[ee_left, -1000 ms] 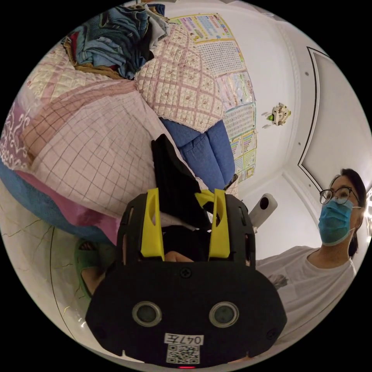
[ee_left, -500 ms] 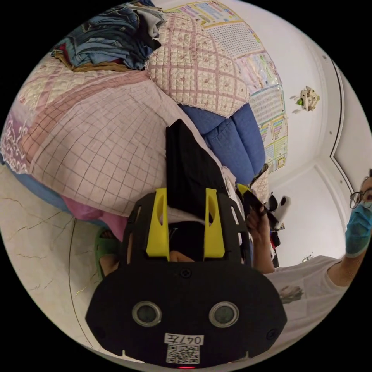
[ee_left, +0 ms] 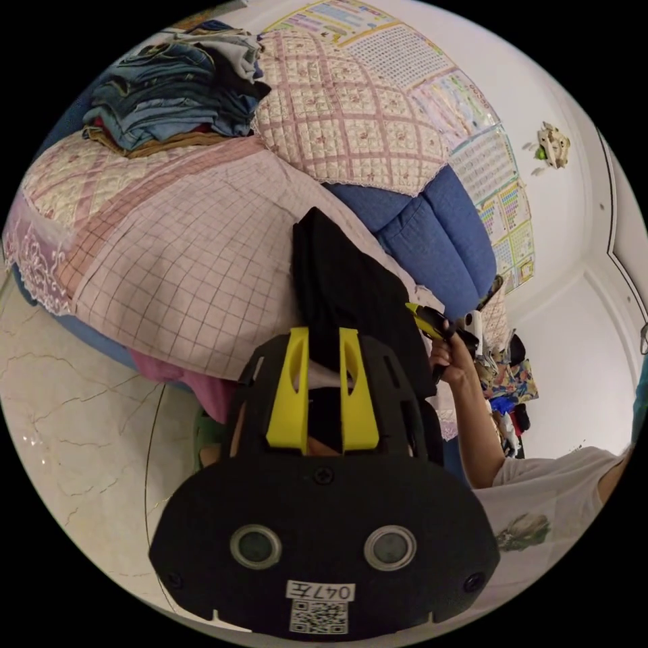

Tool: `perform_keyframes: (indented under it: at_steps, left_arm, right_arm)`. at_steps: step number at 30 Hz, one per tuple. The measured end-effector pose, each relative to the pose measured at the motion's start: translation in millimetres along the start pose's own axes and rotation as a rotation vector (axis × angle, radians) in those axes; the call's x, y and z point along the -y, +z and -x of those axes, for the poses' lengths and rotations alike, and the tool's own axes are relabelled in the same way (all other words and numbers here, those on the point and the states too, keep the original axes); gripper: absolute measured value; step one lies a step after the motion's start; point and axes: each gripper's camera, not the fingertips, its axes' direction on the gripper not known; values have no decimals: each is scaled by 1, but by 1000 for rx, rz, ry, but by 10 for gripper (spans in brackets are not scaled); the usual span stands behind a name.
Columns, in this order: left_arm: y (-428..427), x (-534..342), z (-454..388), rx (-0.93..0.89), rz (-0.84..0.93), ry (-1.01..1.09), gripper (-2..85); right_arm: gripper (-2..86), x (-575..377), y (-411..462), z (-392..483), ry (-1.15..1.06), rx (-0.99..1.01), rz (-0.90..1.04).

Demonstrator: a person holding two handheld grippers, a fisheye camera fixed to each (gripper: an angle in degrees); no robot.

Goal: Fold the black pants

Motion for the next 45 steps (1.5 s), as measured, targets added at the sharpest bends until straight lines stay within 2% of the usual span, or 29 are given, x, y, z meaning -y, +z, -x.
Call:
perform_keyframes:
  at_steps: [6, 13, 18, 21, 27, 29, 30, 32, 34, 35, 37, 39, 41, 43, 45]
  left_arm:
    - [45, -72, 4, 27, -85, 170, 40]
    - [75, -145, -5, -105, -133, 326, 36]
    - [117, -200, -35, -243, -110, 431, 36]
    - [183, -223, -65, -429, -19, 491, 36]
    - [361, -225, -180, -728, 137, 591, 36]
    - [417, -212, -268, -796, 139, 712, 36]
    - [429, -208, -293, -810, 129, 746, 36]
    - [486, -190, -394, -867, 105, 830, 41]
    - [547, -174, -455, -861, 141, 794, 51]
    - [594, -166, -479, -791, 186, 741, 64]
    - [646, -168, -480, -629, 211, 682, 87]
    - [671, -191, -449, -597, 208, 656, 95]
    - [680, -239, -389, -578, 286, 720, 101]
    - [666, -281, -327, -518, 310, 791, 102]
    - [638, -318, -257, -454, 304, 855, 101]
  right_arm:
    - [-10, -86, 11, -9, -205, -156, -54]
    - [-11, -246, 1, 8, -467, -400, -199]
    - [-11, -386, -42, -30, -435, -517, -315]
    - [-11, -472, -85, -61, -355, -620, -403]
    - [-10, -597, -174, -102, -247, -916, -678]
    - [-10, -623, -204, -123, -209, -1034, -814]
    - [-10, -629, -211, -129, -196, -1055, -853]
    - [-10, -644, -239, -159, -121, -1129, -1001]
    - [-11, -651, -258, -191, -18, -1144, -1103]
    - [-11, -655, -270, -220, 74, -1126, -1157]
    - [-10, -663, -280, -274, 256, -1103, -1204]
    - [-9, -671, -281, -344, 455, -1067, -1171]
    - [-6, -682, -267, -447, 678, -984, -958]
    - [2, -698, -250, -495, 742, -965, -842]
    - [5, -720, -244, -505, 697, -928, -908]
